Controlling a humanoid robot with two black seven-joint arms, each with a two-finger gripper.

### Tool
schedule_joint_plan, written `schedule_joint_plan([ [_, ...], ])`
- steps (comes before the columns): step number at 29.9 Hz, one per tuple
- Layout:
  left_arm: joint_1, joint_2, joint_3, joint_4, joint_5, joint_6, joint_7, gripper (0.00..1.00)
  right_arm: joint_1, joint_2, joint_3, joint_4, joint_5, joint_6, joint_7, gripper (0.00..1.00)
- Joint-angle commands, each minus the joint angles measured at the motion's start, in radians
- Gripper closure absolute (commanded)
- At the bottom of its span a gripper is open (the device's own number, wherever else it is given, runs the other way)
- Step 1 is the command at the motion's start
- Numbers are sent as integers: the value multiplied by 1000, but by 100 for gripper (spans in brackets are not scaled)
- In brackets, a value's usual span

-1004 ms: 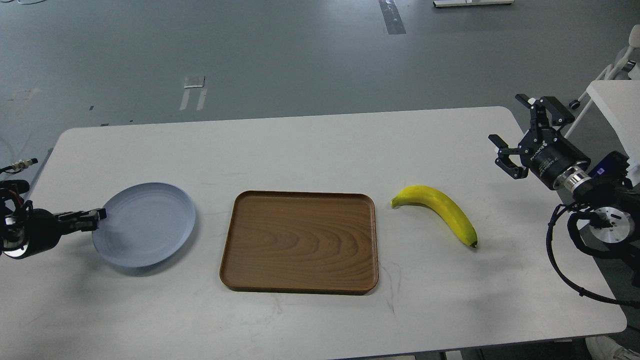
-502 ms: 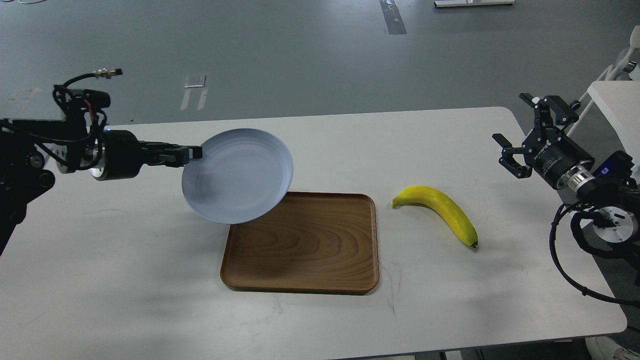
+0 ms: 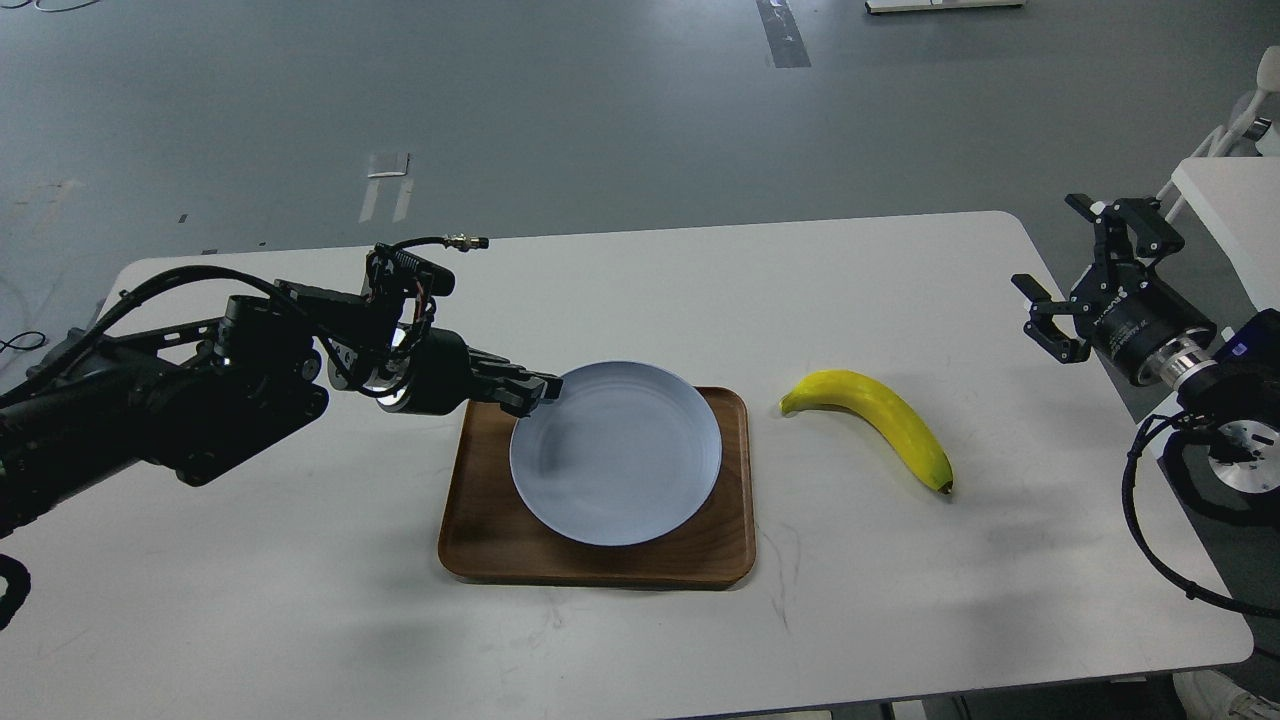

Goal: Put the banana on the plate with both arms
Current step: 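Lift the plate with the left gripper and set it onto the wooden tray, then release the plate and raise the left gripper away from the tray, then reach the right gripper down to the banana and grasp it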

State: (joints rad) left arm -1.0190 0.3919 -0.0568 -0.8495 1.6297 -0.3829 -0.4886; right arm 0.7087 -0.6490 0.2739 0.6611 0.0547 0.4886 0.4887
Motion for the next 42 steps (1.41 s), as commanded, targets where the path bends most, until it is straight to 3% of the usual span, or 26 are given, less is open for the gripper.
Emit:
schedule_joint_plan([
  [1,25,-34,6,56,-2,13,0,100,-8,0,1,0,0,0,0,0],
  [6,43,-74,6,101,-14,47,0,97,-9,2,1,2,0,0,0,0],
  [7,43,-77,6,101,-17,47,0,80,-8,2,-1,2,0,0,0,0],
  [8,43,-77,3,99,-22,50,0,34,-9,2,1,2,0,0,0,0],
  [9,43,-76,3,99,-28,50,0,10,-9,2,-1,2,0,0,0,0],
  [10,43,-76,3,98,-36,50,0,0,-9,2,-1,2,0,0,0,0],
  [18,-1,-21,-20,84,-354,50,0,0,-17,-8,1,2,0,0,0,0],
  [26,-3,103,-124,84,-1357,41,0,0,-15,-23,-1,5,-3,0,0,0],
  [28,3,125,-124,84,-1450,35,0,0,-17,-29,-4,5,-12,0,0,0],
  [31,71,188,-126,89,-1580,-2,0,0,-3,-40,-53,5,-117,0,0,0],
  [34,169,211,-173,98,-1597,-106,0,0,29,-61,-82,8,-302,0,0,0],
  [39,284,232,-337,96,-1594,-106,0,0,138,-130,-93,17,-643,0,0,0],
  [42,290,232,-359,96,-1594,-106,0,0,202,-135,-94,35,-849,0,0,0],
])
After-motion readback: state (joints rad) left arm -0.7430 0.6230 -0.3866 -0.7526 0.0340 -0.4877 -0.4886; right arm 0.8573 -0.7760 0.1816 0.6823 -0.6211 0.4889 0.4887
